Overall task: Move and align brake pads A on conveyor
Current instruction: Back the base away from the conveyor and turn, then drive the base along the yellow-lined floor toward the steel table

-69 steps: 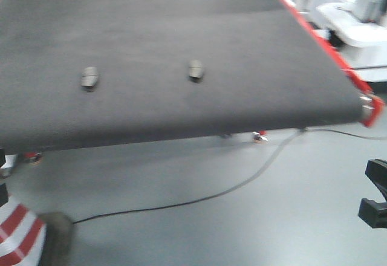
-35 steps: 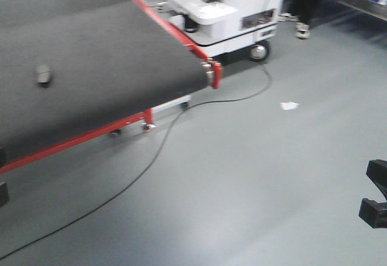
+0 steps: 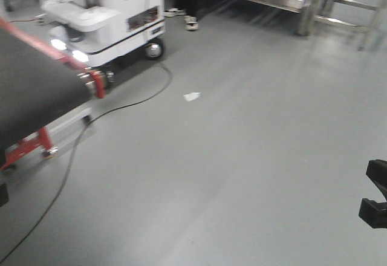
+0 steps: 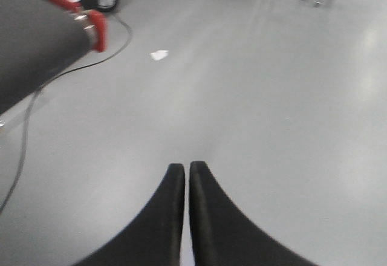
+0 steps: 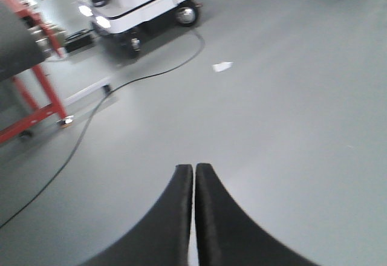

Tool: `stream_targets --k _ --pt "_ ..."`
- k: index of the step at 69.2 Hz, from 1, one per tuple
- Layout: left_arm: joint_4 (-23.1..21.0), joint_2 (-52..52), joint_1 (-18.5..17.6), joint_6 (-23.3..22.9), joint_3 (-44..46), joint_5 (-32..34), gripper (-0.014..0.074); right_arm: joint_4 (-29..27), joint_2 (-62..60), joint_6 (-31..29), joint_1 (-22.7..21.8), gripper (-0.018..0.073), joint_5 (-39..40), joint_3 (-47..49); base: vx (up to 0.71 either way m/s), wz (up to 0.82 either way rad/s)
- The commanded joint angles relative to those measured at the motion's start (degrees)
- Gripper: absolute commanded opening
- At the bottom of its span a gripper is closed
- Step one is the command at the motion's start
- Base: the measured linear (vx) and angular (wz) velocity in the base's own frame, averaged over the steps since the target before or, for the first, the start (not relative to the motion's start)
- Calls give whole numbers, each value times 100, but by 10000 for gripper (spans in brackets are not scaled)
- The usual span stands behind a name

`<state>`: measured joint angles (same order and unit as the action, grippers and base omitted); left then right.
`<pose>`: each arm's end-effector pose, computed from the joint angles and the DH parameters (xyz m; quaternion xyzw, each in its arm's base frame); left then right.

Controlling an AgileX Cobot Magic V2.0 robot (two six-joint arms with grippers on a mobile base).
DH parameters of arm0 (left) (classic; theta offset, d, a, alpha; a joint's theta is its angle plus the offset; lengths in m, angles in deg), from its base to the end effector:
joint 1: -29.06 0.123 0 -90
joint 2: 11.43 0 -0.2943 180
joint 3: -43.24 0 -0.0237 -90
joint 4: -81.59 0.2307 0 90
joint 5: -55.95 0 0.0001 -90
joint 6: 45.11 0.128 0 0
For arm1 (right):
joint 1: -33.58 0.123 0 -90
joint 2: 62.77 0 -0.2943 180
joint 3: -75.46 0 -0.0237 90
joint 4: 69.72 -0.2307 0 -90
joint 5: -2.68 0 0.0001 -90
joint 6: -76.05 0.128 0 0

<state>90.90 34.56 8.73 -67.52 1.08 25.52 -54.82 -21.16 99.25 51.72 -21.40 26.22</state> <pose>0.1327 -0.0380 0.3053 0.0236 0.8575 -0.1193 0.4999 0.1249 0.0268 0.2864 -0.0344 0.8383 0.0869 0.5372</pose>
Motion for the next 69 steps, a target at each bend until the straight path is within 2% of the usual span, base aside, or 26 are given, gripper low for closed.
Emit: stream_targets --k 1,54,69 --pt "27 2 -27 -13 137 383 -7 105 -3 6 -33 -10 389 160 9 -72" --pt "27 2 -27 -13 137 383 -7 105 -3 6 -33 -10 389 160 13 -77" --pt "27 2 -27 -13 137 383 -7 105 -3 6 -33 -10 389 160 20 -57"
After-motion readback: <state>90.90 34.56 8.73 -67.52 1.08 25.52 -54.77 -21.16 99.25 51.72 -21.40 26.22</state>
